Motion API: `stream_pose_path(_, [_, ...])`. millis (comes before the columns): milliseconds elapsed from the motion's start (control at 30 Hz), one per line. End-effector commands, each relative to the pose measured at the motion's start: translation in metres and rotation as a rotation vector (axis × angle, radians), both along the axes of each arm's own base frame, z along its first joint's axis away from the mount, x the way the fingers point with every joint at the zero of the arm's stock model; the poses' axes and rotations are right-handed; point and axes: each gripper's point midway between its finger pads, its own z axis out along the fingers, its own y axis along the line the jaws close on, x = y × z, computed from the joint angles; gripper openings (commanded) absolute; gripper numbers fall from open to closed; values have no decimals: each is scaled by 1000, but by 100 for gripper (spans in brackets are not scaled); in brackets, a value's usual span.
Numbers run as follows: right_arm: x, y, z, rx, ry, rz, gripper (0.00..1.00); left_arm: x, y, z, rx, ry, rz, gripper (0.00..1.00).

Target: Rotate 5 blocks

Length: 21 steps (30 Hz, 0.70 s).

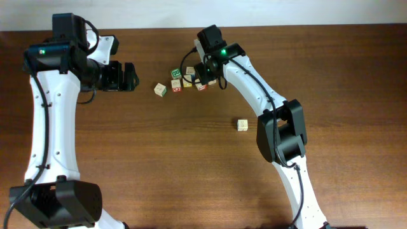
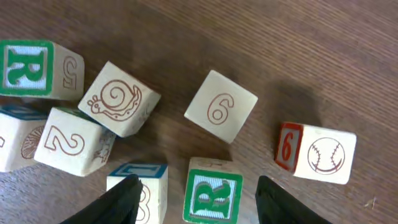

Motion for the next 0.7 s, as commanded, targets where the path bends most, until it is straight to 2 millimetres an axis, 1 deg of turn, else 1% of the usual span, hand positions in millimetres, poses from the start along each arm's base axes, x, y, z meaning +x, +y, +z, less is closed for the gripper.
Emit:
stream_pose_path(0, [7,-9,-9,-18,-7,-27,59,3,2,3,-5,-7,16,99])
stream_pose_path(67, [11,-16,-9,-16,-9,-48,58,3,2,3,-5,-7,16,99])
stream_pose_path(133, [12,-19,-13,-19,-3,-52,56,3,2,3,-5,-7,16,99])
stream_pose_path(167, [11,-19,-16,-21,1,-52,56,3,2,3,-5,-7,16,99])
stream_pose_path(267, [8,-19,-32,-30,29,-49,55,3,2,3,-5,-7,16,99])
stream_pose_path(400, [7,-16,-35,-20,39,-42,54,3,2,3,-5,-7,16,99])
stream_pose_path(467, [5,-17,-35,-23,46,-42,47,3,2,3,-5,-7,16,99])
stream_pose_path(567, [2,-18,-35,-28,57,-41,46,3,2,3,-5,-7,16,99])
stream_pose_path(667, [-2,-20,-32,-11,85,-101,36,3,2,3,-5,-7,16,99])
